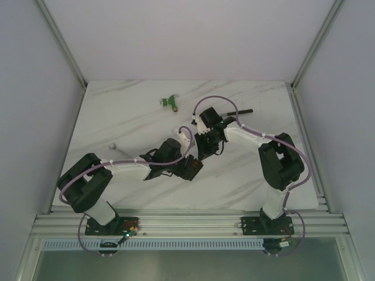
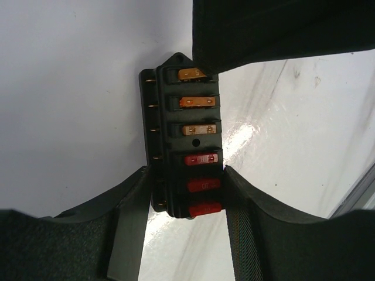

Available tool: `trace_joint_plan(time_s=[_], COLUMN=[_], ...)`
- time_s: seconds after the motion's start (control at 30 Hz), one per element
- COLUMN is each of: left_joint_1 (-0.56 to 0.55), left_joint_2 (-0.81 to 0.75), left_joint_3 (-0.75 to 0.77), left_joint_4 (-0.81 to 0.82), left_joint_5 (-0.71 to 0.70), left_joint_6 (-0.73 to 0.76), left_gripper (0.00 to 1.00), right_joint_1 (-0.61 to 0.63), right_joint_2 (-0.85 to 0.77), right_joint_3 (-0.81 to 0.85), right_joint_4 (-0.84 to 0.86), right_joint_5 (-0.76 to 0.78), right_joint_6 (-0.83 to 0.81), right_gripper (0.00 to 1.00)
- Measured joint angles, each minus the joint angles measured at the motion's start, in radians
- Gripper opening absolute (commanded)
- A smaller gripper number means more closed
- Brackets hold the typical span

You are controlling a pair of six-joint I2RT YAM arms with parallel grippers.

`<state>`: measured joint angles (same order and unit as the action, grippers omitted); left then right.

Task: Snap on the fuse box
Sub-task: Adjust the fuse in the fuse box base.

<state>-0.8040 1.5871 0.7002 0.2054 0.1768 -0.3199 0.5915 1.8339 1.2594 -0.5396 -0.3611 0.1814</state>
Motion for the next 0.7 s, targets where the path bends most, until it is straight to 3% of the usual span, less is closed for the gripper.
trace_joint_plan(time_s=[0.13, 0.27, 0.7], left_joint_1=[0.001, 0.007, 0.009], left_joint_2=[-0.003, -0.033, -0.114], left_joint_3=[-0.007, -0.042, -0.114], left_joint_4=[0.013, 0.018, 0.011], left_joint_5=[-0.003, -0.025, -0.050], left_joint_6=[0.011, 0.019, 0.037], left_gripper=[0.70, 0.78, 0.76], right_joint_1=[0.010, 0.026, 0.075], right_joint_2=[-0.002, -0.003, 0.012], right_joint_3=[0.020, 0.046, 0.124], right_joint_4=[-0.042, -0.076, -0.122], right_joint_5=[0.027, 0.042, 0.115], right_joint_6=[-0.034, -0.066, -0.142], right_gripper=[0.24, 0.27, 0.22])
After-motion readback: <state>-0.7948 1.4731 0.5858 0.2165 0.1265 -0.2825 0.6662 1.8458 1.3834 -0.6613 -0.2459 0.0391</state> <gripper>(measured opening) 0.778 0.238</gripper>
